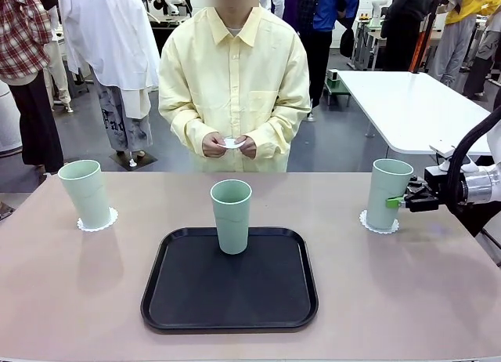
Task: Place coasters on the table and set cups on them.
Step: Take one Reusable plastic cup from the Flat Tray and place it on a coaster set by the human.
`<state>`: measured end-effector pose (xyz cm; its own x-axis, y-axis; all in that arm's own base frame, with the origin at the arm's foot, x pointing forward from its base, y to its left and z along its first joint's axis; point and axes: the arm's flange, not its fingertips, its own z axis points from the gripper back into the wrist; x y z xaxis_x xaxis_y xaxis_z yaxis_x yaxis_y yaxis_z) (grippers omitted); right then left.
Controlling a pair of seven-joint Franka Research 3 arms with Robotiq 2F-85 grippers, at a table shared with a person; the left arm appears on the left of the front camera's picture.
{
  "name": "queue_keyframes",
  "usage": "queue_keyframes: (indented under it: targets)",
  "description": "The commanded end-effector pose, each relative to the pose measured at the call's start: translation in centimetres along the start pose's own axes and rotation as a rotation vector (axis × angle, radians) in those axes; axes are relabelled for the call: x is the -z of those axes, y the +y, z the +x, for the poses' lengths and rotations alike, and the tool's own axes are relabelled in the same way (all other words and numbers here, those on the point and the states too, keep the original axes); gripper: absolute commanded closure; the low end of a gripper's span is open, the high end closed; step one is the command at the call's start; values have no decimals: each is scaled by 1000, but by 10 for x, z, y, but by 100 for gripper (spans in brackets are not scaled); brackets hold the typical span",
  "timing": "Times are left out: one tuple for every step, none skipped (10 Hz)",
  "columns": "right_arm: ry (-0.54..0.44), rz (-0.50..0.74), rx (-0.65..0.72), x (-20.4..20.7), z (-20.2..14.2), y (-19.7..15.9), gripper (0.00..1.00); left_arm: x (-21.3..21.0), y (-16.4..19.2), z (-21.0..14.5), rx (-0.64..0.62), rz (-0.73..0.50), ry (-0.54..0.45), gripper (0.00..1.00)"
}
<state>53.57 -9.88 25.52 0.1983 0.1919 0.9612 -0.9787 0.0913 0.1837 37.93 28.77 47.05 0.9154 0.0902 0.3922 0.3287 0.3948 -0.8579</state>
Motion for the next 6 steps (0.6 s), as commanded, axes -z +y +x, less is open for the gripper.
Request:
queue_keyframes:
  targets:
    - [21, 6, 10, -1, 2, -9, 15, -2, -2, 0, 4, -5, -4, 0]
    - [25, 8, 13, -2, 1, -10, 15, -2, -2, 0, 4, -5, -4, 0]
    - [31, 11, 13, -1, -2, -10, 15, -2, -2, 0, 4, -5, -4, 0]
    - [38, 15, 9, -2, -2, -10, 15, -2, -2, 0, 4, -5, -4, 0]
    - [44, 18, 6, -1, -2, -10, 1, -2, -2, 0, 4, -5, -4, 0]
    - [48, 17, 6, -1, -3, -10, 0, -2, -2, 0, 4, -5, -4, 0]
